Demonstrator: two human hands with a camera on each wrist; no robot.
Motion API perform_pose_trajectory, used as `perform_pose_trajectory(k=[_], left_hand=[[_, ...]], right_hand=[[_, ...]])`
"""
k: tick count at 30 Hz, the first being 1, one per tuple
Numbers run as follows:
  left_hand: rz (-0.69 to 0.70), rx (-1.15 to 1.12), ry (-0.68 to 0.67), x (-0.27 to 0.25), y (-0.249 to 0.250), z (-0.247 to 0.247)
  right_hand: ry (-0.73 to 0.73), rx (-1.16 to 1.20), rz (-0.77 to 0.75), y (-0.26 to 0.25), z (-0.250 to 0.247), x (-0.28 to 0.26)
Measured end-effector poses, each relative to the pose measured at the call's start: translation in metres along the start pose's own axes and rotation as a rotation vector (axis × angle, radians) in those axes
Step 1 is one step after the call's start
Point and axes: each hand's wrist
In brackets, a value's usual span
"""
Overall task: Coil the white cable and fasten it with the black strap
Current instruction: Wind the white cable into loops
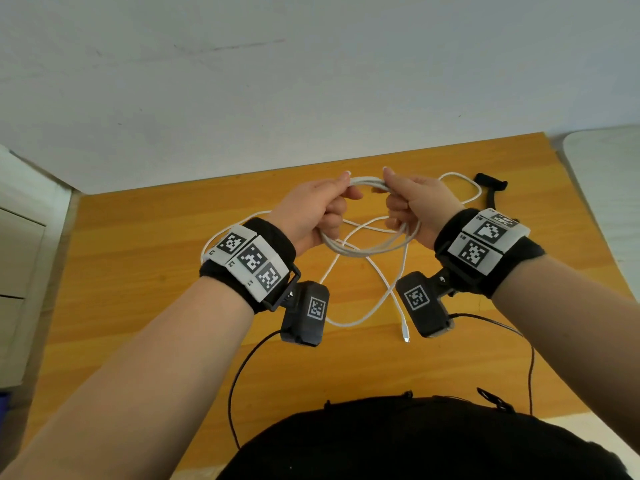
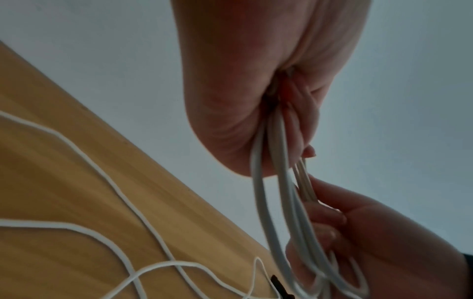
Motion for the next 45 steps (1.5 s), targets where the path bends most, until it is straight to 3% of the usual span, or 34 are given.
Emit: perform_pose_trajectory(k=[3, 9, 13, 18, 22, 29, 33, 40, 45], left_hand=[[0.017, 0.037, 0.040, 0.000, -0.006, -0.001], [0.032, 0.101, 0.007, -0.006, -0.016, 0.013], [-0.069, 0.073, -0.060, -0.010, -0.009, 0.015], [-0.159, 0.069, -0.143, -0.012, -0.006, 0.013], [-0.159, 0.038, -0.152, -0.011, -0.007, 0.011], [-0.130, -0.132, -0.040, -0.004, -0.010, 0.004], [-0.161, -0.175, -0.041, -0.005, -0.012, 0.004], [-0.147, -0.206, -0.084, -0.010, -0.015, 0.010], [-0.121, -0.311, 0.000, -0.004, -0.011, 0.005]], right_hand=[[-0.005, 0.040, 0.054, -0.003, -0.001, -0.004], [0.183, 0.037, -0.115, -0.010, 0.002, 0.002], [0.256, -0.163, -0.248, -0.008, 0.003, 0.006], [0.248, -0.242, -0.299, 0.002, 0.000, 0.006], [0.175, -0.144, -0.175, 0.004, -0.002, 0.004], [-0.066, 0.158, 0.233, 0.012, -0.007, -0.001], [-0.078, 0.288, 0.364, 0.012, -0.005, -0.003], [0.142, 0.232, 0.183, 0.004, 0.001, 0.002], [0.005, 0.190, 0.216, 0.006, 0.000, 0.000]])
Point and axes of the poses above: each hand's wrist, its own x-axis towards the middle knuckle, its own z-axis out of the palm, y = z × x, and after that the axes turned 15 degrees about y, right-handed
